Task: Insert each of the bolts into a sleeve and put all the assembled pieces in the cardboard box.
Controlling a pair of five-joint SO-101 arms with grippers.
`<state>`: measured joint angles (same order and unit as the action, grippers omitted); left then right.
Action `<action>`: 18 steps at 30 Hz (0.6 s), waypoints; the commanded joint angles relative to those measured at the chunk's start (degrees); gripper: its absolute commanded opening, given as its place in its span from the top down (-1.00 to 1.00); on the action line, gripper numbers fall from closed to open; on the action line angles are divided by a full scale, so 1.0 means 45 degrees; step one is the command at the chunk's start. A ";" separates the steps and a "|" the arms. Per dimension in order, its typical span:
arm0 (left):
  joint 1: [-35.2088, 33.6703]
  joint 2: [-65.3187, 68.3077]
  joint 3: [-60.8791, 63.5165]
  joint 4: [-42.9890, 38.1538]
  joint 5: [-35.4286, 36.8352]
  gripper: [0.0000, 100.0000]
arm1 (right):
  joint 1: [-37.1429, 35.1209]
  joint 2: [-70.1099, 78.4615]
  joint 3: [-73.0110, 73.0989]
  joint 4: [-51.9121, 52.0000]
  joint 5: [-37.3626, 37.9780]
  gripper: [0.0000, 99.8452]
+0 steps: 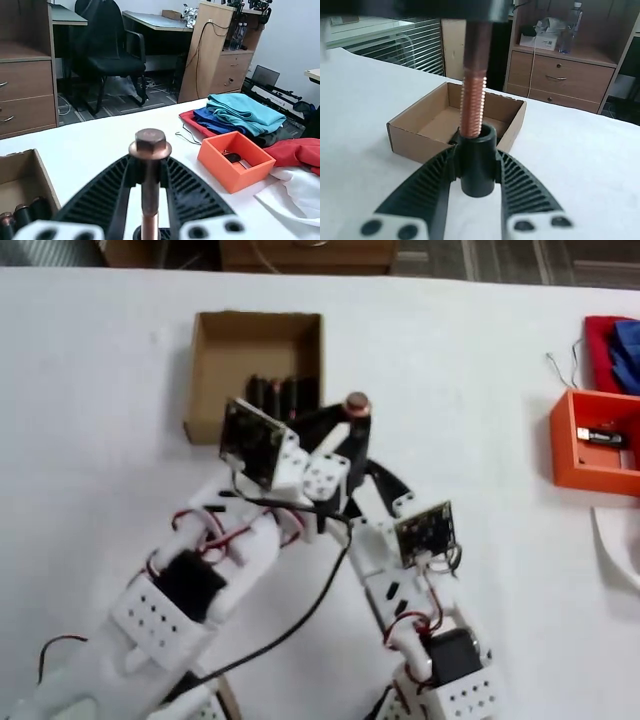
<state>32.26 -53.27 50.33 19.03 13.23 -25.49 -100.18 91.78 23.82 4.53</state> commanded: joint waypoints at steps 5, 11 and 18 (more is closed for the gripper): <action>0.0039 0.0039 -0.0010 -0.0254 0.1661 0.95 | -0.0049 0.0029 -0.0137 -0.0342 -0.0059 0.95; 0.0020 0.0039 0.0713 -0.0313 0.1739 0.95 | -0.0049 0.0029 -0.0137 -0.0342 -0.0508 0.95; -0.0274 0.0020 0.1162 -0.1055 0.1641 0.95 | -0.0068 0.0029 -0.0137 -0.0342 -0.0762 0.96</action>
<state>32.53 -53.27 55.78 17.01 21.05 -25.67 -100.09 92.31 23.91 1.54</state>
